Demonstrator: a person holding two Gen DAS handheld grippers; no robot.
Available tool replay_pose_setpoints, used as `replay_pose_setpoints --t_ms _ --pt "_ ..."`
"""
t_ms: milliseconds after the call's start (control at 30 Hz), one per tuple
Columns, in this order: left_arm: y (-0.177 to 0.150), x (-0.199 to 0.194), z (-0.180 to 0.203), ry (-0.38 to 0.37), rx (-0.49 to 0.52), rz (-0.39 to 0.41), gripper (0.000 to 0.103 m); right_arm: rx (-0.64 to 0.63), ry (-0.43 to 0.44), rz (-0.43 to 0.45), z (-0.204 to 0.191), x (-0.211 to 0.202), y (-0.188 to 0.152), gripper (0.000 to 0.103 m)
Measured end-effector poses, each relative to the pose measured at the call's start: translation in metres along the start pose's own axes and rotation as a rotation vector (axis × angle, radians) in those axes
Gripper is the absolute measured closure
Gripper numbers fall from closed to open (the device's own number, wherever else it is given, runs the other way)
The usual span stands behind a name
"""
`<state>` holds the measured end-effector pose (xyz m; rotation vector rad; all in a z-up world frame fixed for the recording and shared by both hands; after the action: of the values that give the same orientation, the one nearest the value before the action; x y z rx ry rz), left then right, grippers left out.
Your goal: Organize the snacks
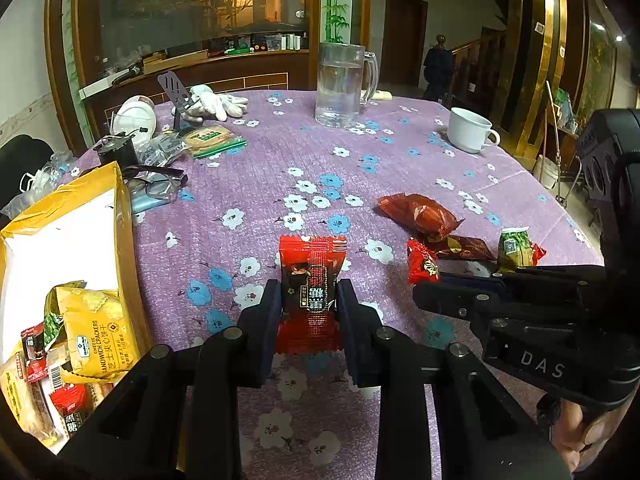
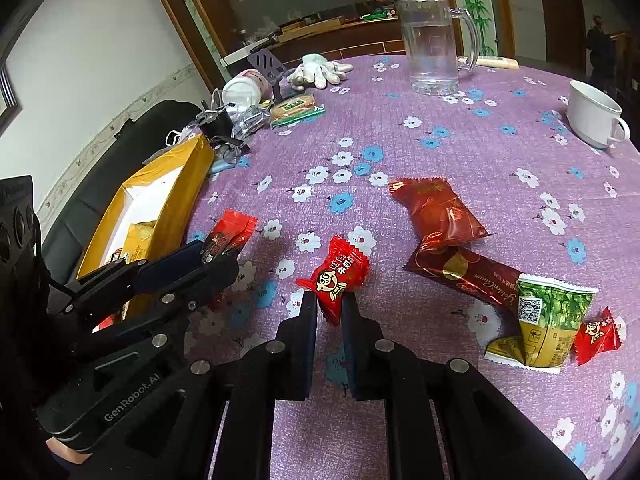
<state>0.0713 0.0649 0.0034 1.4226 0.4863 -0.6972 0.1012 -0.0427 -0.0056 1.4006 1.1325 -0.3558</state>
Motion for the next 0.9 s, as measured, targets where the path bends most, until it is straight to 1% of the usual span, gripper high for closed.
replay_pose_setpoints --t_ms 233,500,600,700,833,900 --pt "0.001 -0.002 -0.001 -0.005 -0.007 0.008 0.078 0.003 0.0 0.012 0.0 -0.002 0.001 0.09" --pt "0.006 -0.01 -0.003 -0.02 -0.03 0.037 0.078 -0.001 0.005 0.048 -0.005 -0.007 0.005 0.09" --pt "0.008 -0.013 -0.006 -0.027 -0.043 0.044 0.078 0.021 0.004 0.045 -0.004 -0.007 0.006 0.09" --pt "0.011 -0.021 -0.01 -0.038 -0.059 0.055 0.078 0.051 0.014 0.034 -0.005 -0.008 0.008 0.09" --pt "0.015 -0.035 -0.022 -0.052 -0.087 0.082 0.078 0.046 0.002 0.048 -0.016 -0.016 0.012 0.09" --pt "0.016 -0.042 -0.03 -0.048 -0.103 0.096 0.078 0.05 0.019 0.05 -0.024 -0.02 0.016 0.09"
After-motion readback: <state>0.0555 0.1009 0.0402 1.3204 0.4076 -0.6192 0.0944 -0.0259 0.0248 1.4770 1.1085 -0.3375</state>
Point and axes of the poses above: each gripper's, at about its wrist camera, not at the fingertips, and x roughly the way its jaws point, z to its right, y to its top, the point moved 5 cm from there along x, roughly the way its jaws point, and after that the axes turned 6 degrees about -y, right-handed, at the moved point
